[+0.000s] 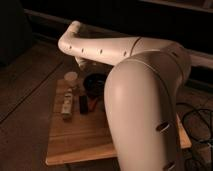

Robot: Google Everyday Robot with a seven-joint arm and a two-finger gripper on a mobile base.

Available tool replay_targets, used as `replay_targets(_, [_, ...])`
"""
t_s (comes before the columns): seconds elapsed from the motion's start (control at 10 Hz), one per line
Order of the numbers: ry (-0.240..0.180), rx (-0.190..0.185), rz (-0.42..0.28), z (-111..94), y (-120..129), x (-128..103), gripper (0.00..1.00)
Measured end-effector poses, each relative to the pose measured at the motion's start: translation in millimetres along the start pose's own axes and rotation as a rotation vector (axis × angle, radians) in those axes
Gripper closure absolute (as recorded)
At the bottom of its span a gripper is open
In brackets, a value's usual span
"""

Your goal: Move the arm in a circular motion

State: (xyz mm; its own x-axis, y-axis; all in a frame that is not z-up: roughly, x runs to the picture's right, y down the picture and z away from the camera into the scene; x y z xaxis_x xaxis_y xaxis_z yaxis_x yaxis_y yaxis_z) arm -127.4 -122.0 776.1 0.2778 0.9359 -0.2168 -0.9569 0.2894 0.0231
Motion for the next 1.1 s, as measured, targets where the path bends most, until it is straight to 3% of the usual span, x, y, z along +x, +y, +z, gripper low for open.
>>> replay_targets(0.3, [-0.008,-0.088,-0.111,-12.6,69.0,23.9,0.35])
replay_targets(0.4, [0.011,-0.118,-0.149,-16.3,93.5,49.8,0.35])
replay_targets(0.6, [0.054,-0.124,-0.178,-17.8,106.4,93.1,0.35])
replay_targets(0.8, [0.125,-0.094,-0.13,-14.2,85.4,132.9,0.35])
replay_targets(0.9, [0.164,-0.067,-0.081,-11.0,63.2,147.8,0.35])
replay_targets(1.1, [0.245,0.0,0.069,-2.2,-3.8,165.3,0.35])
